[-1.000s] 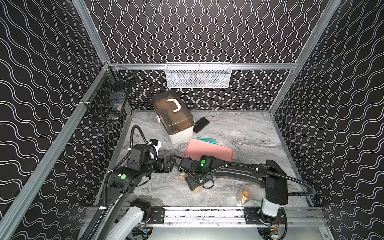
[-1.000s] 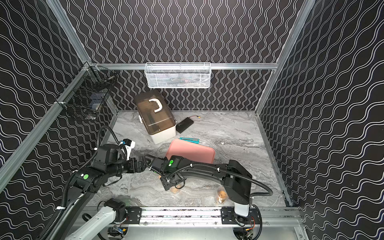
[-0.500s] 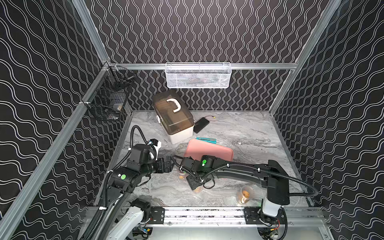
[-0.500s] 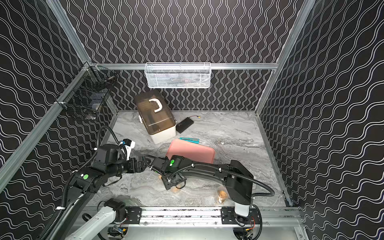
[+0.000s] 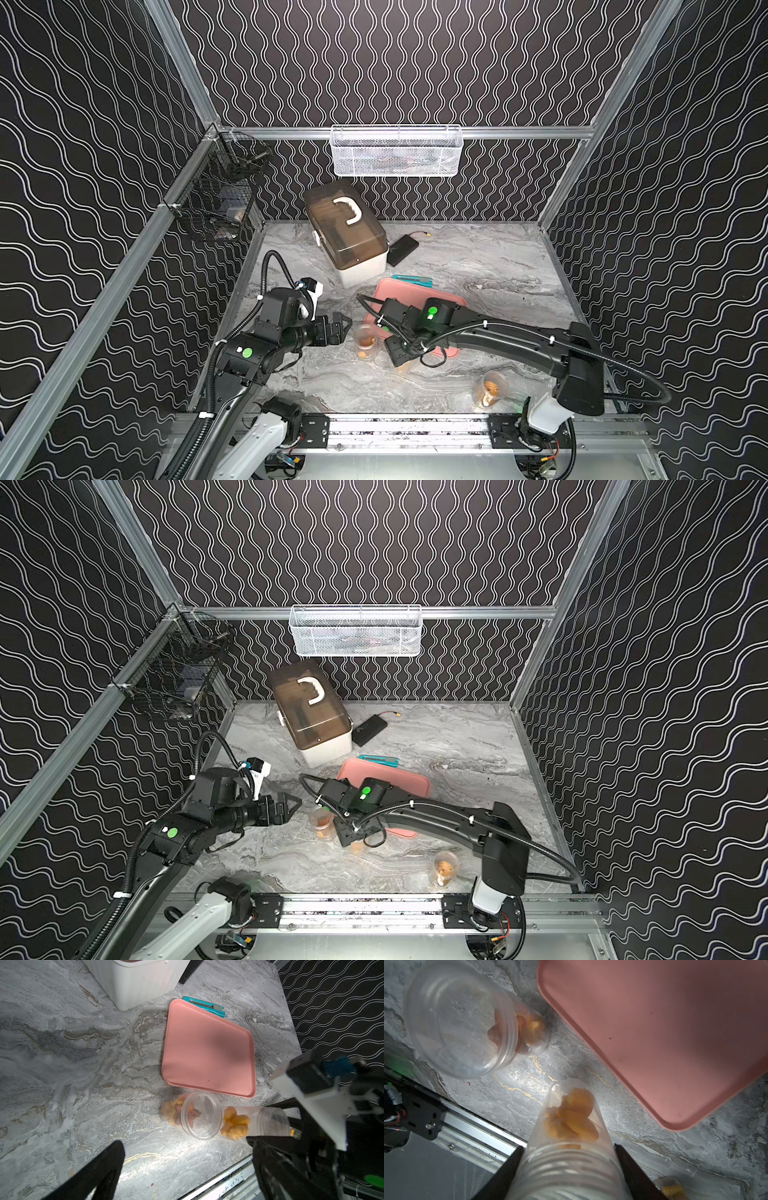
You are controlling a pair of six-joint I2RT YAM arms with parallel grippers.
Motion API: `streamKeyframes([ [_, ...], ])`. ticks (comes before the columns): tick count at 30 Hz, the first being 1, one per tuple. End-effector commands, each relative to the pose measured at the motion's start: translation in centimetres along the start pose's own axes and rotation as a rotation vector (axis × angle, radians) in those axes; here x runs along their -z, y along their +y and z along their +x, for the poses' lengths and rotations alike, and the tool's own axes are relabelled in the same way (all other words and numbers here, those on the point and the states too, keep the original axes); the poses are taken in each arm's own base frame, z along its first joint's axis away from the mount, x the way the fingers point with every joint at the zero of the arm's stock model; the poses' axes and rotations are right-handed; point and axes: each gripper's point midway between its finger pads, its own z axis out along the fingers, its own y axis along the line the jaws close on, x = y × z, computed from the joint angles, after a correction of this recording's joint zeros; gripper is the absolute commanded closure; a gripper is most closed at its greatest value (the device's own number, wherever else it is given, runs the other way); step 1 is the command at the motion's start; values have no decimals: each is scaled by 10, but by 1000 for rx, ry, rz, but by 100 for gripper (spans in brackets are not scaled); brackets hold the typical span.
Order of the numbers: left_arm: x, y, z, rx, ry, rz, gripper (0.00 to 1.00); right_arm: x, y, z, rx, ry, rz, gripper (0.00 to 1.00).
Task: Pour the cookies out of the jar
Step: Pick up the jar from the center of the board, then unscrew the lid from the jar.
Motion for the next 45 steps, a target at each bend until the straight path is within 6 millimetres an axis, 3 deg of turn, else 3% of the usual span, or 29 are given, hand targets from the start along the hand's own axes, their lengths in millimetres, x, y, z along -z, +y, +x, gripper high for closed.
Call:
streamKeyframes([
  [1, 0, -1, -2, 8, -3, 4, 1, 15, -15, -2, -45, -12, -31, 35],
  [8, -2, -2, -2, 10, 9, 5, 1, 40, -61, -9, -176, -63, -107, 35],
  [16, -5, -13, -6, 33, 35, 55, 1, 46, -88, -8, -318, -82, -243, 35],
  [21, -5, -39, -13, 109, 37, 204, 1, 52, -93, -13, -382, -104, -329, 35],
  [30, 14, -79, -34, 198, 1, 405, 1, 69, -101, -23, -432, -161, -410, 35],
  [45, 14, -103, -48, 346, -11, 612, 1, 97, -97, -43, -453, -233, -521, 35],
])
